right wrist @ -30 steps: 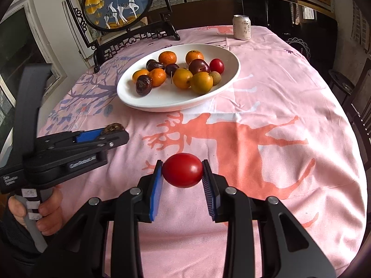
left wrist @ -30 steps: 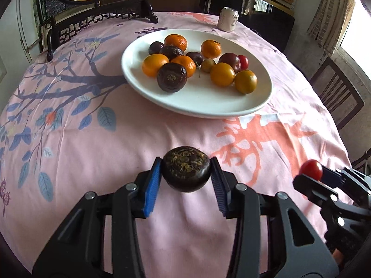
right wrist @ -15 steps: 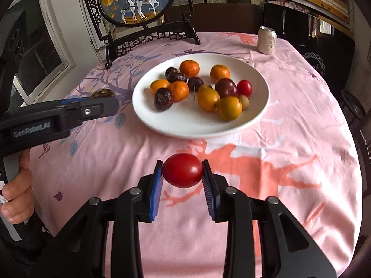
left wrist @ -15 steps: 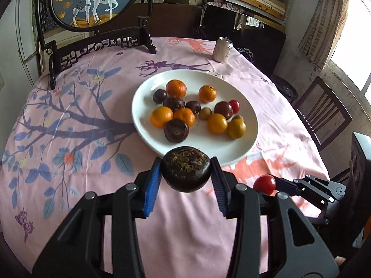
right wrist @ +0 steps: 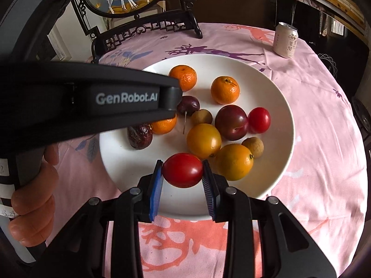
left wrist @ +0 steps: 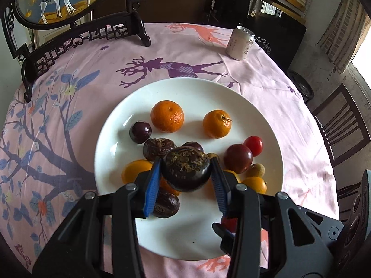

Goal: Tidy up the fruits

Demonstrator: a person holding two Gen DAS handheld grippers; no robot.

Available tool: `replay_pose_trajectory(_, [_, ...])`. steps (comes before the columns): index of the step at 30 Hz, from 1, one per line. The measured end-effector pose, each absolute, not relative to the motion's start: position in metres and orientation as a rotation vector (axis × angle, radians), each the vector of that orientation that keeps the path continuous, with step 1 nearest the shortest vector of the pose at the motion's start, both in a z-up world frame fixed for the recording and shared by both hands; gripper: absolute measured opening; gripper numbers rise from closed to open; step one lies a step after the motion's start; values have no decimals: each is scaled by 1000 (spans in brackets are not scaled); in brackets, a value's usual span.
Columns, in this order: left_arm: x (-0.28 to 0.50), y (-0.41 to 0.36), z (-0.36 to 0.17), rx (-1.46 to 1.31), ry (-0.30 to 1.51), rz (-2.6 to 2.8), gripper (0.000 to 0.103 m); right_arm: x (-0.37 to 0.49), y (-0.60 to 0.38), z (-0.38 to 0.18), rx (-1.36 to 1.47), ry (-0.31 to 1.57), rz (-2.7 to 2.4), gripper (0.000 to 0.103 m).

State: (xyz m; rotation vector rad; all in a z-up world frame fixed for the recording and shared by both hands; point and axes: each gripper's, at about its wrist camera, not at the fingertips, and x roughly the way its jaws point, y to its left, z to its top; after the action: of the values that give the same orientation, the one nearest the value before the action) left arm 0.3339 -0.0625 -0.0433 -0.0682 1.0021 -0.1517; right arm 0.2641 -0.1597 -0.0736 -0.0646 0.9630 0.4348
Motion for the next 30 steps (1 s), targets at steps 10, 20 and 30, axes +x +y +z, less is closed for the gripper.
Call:
replay_pose_trajectory(10, [330, -55, -37, -97, 974, -144, 62, 263, -167, -70, -36, 964, 421, 42])
replay_pose_trajectory(20, [218, -33, -8, -81, 818, -88, 90, 190, -181, -42, -33, 856, 374, 58])
replay_pose_trajectory(30, [123, -24, 5, -12, 717, -63, 100, 162, -180, -52, -87, 909, 256, 58])
